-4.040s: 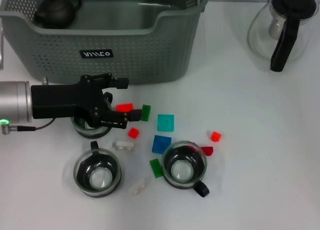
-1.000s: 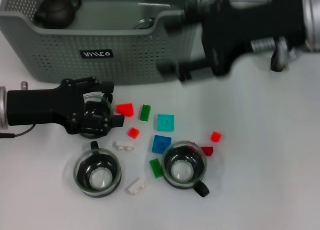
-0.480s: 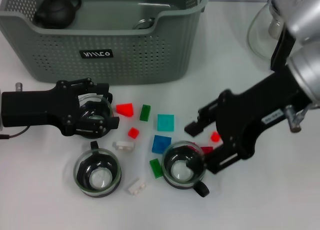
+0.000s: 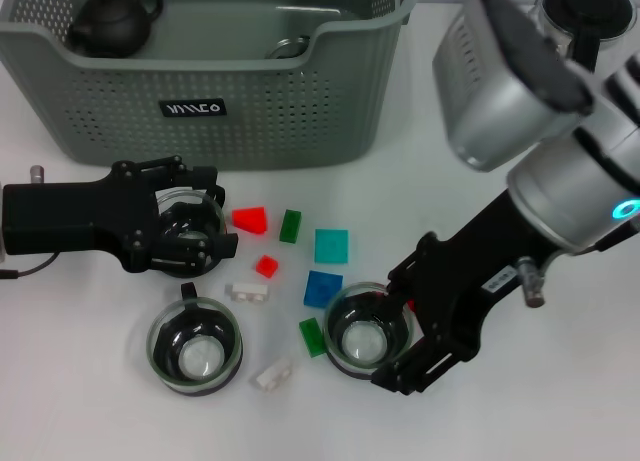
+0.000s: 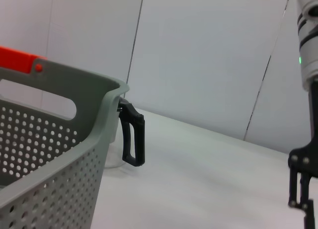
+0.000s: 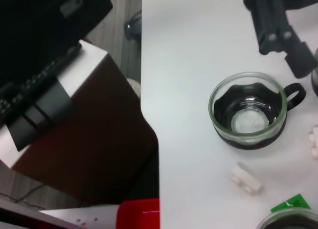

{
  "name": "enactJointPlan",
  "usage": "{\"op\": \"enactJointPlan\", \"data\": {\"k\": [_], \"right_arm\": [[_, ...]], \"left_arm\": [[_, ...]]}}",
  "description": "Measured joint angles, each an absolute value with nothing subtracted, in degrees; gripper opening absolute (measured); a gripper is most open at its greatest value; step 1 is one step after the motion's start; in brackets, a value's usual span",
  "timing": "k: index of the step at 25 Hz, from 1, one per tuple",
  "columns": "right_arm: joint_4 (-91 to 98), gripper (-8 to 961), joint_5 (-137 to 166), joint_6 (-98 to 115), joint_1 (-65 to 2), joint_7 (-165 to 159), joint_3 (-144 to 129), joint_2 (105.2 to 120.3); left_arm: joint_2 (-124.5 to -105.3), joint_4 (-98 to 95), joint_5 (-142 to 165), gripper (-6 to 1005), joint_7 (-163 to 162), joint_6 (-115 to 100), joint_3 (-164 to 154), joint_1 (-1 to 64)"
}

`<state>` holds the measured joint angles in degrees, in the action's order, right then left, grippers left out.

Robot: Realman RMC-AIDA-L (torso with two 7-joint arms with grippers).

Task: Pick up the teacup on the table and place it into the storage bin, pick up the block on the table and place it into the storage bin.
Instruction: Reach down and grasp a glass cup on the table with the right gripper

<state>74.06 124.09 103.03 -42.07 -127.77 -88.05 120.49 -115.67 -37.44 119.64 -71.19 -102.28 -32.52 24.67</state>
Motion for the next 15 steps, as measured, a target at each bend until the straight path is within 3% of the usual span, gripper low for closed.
{"op": "enactJointPlan", "data": {"k": [15], "right_arm": [[67.1,729,125.5,92.3,-44.5,-127.4,-98.8,120.58]], "left_arm": [[-115.89,-37.3,119.6,948,-71.0,-101.7,-32.4,24.2]]}}
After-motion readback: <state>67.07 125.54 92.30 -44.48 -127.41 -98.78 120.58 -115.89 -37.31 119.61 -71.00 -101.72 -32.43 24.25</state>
